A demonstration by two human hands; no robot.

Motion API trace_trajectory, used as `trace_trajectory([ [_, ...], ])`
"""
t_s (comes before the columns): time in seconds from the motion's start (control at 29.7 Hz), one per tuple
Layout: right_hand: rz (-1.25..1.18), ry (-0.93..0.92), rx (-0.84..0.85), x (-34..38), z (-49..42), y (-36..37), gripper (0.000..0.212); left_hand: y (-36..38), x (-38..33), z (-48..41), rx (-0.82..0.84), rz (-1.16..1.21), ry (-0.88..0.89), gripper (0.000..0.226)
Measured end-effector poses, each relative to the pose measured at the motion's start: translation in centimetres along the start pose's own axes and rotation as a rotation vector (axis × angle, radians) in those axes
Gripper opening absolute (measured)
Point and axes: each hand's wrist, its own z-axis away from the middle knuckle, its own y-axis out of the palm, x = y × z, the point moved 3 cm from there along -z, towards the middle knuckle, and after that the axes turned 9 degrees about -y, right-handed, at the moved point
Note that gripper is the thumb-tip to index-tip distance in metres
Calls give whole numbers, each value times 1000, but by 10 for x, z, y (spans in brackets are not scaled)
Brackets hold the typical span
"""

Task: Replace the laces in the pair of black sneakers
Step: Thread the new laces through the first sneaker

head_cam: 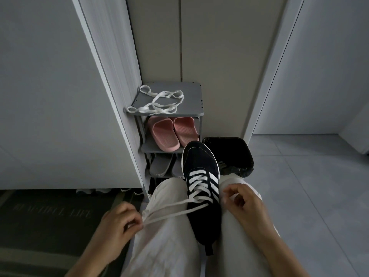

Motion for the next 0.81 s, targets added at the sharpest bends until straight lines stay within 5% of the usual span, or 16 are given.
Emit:
trace_trajectory([
  [0.13,42,-102,22,15,-1,2,18,-7,-6,-1,162,48,-64,22],
  [0.4,78,-81,52,22,0,8,15,8,-84,-29,-39,97,148,35],
  [0.61,11,-89,-30,26,4,2,9,-8,-87,-35,-79,-57,33,9],
  [0.71,-152,-92,98,40,11,21,5,-29,-80,-27,-199,-11,-28,7],
  [0.81,-302,-174,286,70,18,56,21,-41,-98,-16,-149,243,-35,8],
])
